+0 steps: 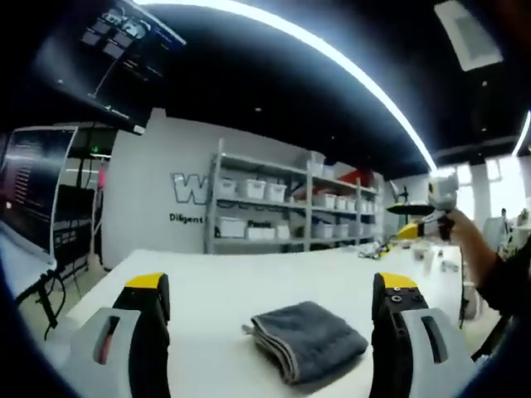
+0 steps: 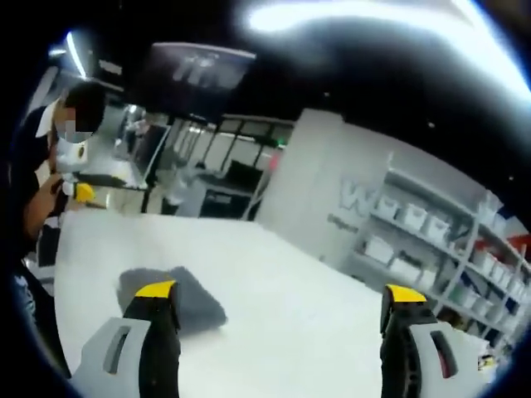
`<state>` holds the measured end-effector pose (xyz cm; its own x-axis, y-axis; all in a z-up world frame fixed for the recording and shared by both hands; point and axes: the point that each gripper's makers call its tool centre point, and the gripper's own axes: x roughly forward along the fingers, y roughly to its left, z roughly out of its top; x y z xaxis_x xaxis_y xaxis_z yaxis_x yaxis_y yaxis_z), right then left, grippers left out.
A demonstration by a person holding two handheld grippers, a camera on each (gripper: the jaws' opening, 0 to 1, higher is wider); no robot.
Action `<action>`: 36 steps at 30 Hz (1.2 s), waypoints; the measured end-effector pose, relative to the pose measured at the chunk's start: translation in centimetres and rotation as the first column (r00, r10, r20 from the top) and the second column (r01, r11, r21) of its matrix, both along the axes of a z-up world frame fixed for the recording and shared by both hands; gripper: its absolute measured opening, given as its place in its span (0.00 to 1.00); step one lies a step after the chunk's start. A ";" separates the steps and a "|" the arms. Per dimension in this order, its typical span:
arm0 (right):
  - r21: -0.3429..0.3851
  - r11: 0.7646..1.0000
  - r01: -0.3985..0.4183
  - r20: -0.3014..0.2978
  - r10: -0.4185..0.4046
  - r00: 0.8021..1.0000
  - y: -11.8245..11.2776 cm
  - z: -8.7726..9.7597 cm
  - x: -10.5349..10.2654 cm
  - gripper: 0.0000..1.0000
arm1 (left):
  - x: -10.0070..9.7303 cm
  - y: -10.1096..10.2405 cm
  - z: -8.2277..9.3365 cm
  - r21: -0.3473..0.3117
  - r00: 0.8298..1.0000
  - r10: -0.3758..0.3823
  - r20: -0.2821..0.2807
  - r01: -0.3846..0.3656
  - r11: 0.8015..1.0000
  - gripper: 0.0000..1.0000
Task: Open the folded towel by lifting each exposed corner and separating the folded layers until the towel lies flat within the target outline without major curled edges
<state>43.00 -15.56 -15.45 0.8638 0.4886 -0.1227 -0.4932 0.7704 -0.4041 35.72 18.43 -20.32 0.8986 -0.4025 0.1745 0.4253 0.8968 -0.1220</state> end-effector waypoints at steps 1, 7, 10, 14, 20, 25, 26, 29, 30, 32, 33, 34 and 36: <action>-0.006 1.000 0.006 0.003 -0.006 1.000 0.0 0.2 0.2 1.00 | -0.2 -0.1 0.2 -0.031 1.000 0.001 0.016 0.000 1.000 1.00; -0.035 0.999 -0.011 0.018 0.012 1.000 1.3 1.2 0.2 1.00 | -0.5 -0.9 -1.5 -0.104 0.999 -0.034 -0.026 0.031 0.994 1.00; -0.048 0.999 -0.023 0.025 0.024 0.999 2.0 1.4 -0.3 1.00 | -0.6 -0.5 -1.3 -0.111 1.000 -0.019 -0.020 0.016 0.994 1.00; -0.065 0.997 -0.036 0.034 0.038 0.999 2.8 1.6 -1.0 1.00 | -0.8 -0.1 -0.4 -0.117 1.000 -0.005 0.009 0.006 0.993 1.00; -0.120 0.992 -0.045 0.068 0.053 0.996 4.6 0.5 -2.3 1.00 | -0.1 1.5 -1.3 0.147 0.996 0.082 0.018 -0.084 0.986 1.00; -0.180 0.983 -0.038 0.105 0.058 0.993 6.1 -0.8 -3.3 1.00 | 0.0 3.1 -1.8 0.264 0.988 0.151 0.036 -0.155 0.952 1.00; -0.185 0.982 -0.037 0.109 0.058 0.992 6.2 -0.9 -3.4 1.00 | -0.1 3.5 -1.7 0.263 0.988 0.151 0.036 -0.155 0.952 1.00; -0.197 0.980 -0.036 0.128 0.062 0.990 6.7 -0.9 -3.9 1.00 | -0.3 3.9 -1.6 0.253 0.990 0.137 0.036 -0.142 0.957 1.00; -0.196 0.980 -0.035 0.133 0.062 0.989 6.8 -0.8 -4.0 1.00 | -0.4 3.9 -1.7 0.260 0.991 0.132 0.031 -0.136 0.956 1.00; -0.190 0.981 -0.038 0.141 0.066 0.988 7.1 -0.6 -4.1 1.00 | -0.6 3.9 -2.0 0.261 0.991 0.128 0.026 -0.131 0.957 1.00; -0.187 0.982 -0.039 0.141 0.066 0.988 7.3 -0.6 -4.1 1.00 | -0.6 3.9 -2.3 0.258 0.992 0.127 0.021 -0.128 0.958 1.00; -0.187 0.982 -0.039 0.142 0.066 0.988 7.5 -0.6 -4.1 1.00 | -0.5 3.9 -2.6 0.255 0.992 0.124 0.012 -0.123 0.959 1.00; -0.195 0.980 -0.041 0.145 0.070 0.987 8.1 -0.9 -4.2 1.00 | -0.4 4.0 -3.2 0.247 0.993 0.117 -0.003 -0.113 0.962 1.00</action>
<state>38.80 -7.43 -16.31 0.8518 0.5161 -0.0894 -0.4552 0.6450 -0.6138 35.28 22.42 -23.57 0.9435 -0.3245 0.0669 0.3170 0.9429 0.1022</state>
